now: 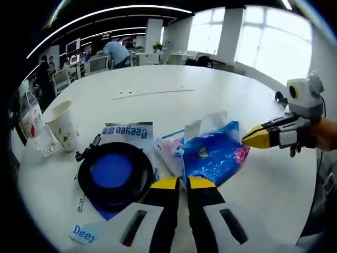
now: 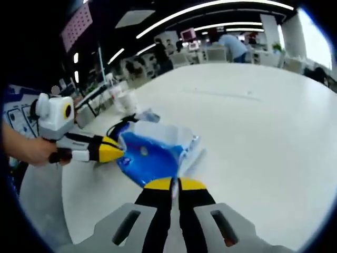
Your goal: Arrange the tabletop items into an orderly group along one side of the table until the central work area is clear of visible clutter.
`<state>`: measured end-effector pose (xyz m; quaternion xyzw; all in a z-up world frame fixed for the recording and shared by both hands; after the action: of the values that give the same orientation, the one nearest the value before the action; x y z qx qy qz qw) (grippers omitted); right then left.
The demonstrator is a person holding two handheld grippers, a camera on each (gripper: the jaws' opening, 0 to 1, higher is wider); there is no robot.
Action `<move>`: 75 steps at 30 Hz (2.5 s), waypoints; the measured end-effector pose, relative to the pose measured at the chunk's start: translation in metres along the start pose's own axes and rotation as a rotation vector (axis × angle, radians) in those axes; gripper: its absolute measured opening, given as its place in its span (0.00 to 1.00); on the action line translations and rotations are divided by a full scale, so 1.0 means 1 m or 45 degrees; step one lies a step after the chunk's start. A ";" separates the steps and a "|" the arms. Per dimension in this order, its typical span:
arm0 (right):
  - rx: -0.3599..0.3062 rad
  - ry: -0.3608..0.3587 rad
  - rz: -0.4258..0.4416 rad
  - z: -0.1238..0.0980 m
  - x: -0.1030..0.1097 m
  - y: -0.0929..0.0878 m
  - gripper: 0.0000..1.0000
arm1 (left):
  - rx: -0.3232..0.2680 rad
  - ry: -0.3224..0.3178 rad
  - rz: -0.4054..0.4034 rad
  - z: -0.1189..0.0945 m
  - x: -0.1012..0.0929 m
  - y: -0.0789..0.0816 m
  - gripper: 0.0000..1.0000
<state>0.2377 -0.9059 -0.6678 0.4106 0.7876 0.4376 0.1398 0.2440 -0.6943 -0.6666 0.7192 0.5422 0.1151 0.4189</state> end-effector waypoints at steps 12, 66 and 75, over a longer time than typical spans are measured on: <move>-0.038 -0.036 0.014 -0.017 -0.017 0.002 0.01 | -0.017 -0.040 0.044 0.014 -0.016 0.014 0.02; 0.017 -0.259 -0.094 -0.021 -0.100 -0.014 0.02 | 0.052 -0.137 0.189 0.111 -0.057 0.050 0.02; 0.005 -0.282 -0.100 -0.017 -0.107 -0.011 0.02 | 0.040 -0.140 0.164 0.116 -0.055 0.052 0.02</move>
<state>0.2893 -1.0010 -0.6818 0.4257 0.7836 0.3822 0.2422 0.3303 -0.8013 -0.6848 0.7643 0.4727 0.0935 0.4285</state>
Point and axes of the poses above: the point that each gripper's makers call its tool centre point, and the gripper's own axes: z roughly forward along the fingers, x roughly to its left, y roughly out of its top, the point moved 8 cm from there along -z, roughly backward along the fingers, and after that the axes turned 11 degrees about -z, right-handed, at the moved point
